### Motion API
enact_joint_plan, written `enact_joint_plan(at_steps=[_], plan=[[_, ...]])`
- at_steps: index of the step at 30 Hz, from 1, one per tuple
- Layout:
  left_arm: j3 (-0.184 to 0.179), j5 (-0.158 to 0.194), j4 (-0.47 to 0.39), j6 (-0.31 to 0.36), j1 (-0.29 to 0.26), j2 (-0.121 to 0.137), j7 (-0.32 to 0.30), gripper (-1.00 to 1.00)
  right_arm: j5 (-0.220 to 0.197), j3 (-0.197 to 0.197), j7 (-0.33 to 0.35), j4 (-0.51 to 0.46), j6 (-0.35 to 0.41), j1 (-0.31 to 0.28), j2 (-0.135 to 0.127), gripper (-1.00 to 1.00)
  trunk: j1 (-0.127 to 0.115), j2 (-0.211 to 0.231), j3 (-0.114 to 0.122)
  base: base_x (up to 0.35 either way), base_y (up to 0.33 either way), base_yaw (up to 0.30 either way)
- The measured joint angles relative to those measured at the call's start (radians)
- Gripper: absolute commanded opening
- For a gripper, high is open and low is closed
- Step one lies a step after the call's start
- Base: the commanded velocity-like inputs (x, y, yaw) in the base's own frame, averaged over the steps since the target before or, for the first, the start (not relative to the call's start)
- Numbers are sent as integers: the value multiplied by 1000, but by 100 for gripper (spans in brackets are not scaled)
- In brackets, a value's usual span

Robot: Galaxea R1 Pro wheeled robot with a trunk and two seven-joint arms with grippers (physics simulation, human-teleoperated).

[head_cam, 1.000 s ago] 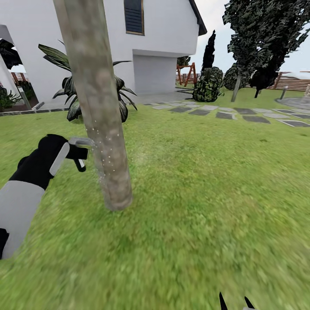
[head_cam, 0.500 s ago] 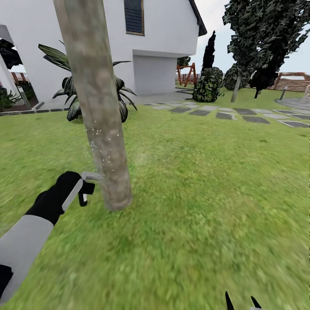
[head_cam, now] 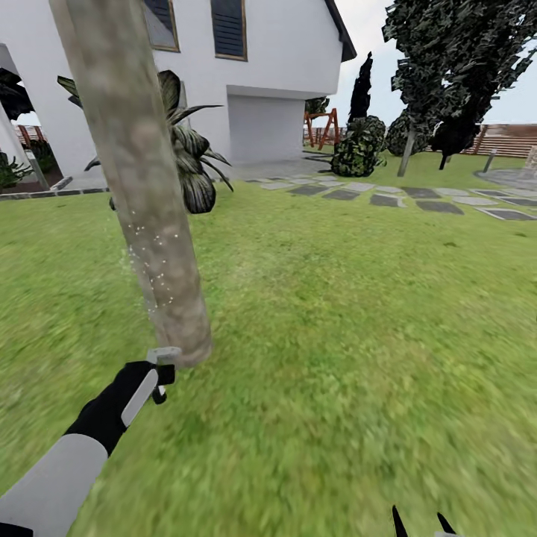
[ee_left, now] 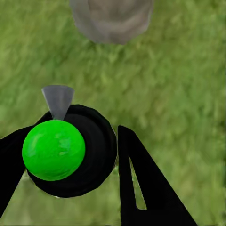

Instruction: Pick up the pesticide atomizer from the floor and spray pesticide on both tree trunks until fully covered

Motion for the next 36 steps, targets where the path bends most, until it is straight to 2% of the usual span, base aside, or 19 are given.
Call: enact_joint_plan(at_steps=[2, 5, 12, 27, 36], plan=[[1, 21, -3, -20, 7, -3, 2, -100, 0, 0, 0, 0, 0, 0, 0, 100, 0, 0, 0, 72, -272, 135], [0, 28, -6, -28, 13, -5, 3, -100, 0, 0, 0, 0, 0, 0, 1, 100, 0, 0, 0, 15, -273, 254], [-2, 26, -7, -30, 14, -7, 5, -100, 0, 1, 0, 0, 0, 0, 2, 100, 0, 0, 0, 45, -274, 261], [-2, 25, -9, -33, 15, -6, 6, -100, 1, 1, 0, 1, 1, 1, 3, 100, 0, 0, 0, 158, -264, 23], [-3, 26, -9, -33, 15, -6, 6, -100, 1, 1, 0, 0, 1, 0, 6, 100, 0, 0, 0, 161, -260, 252]])
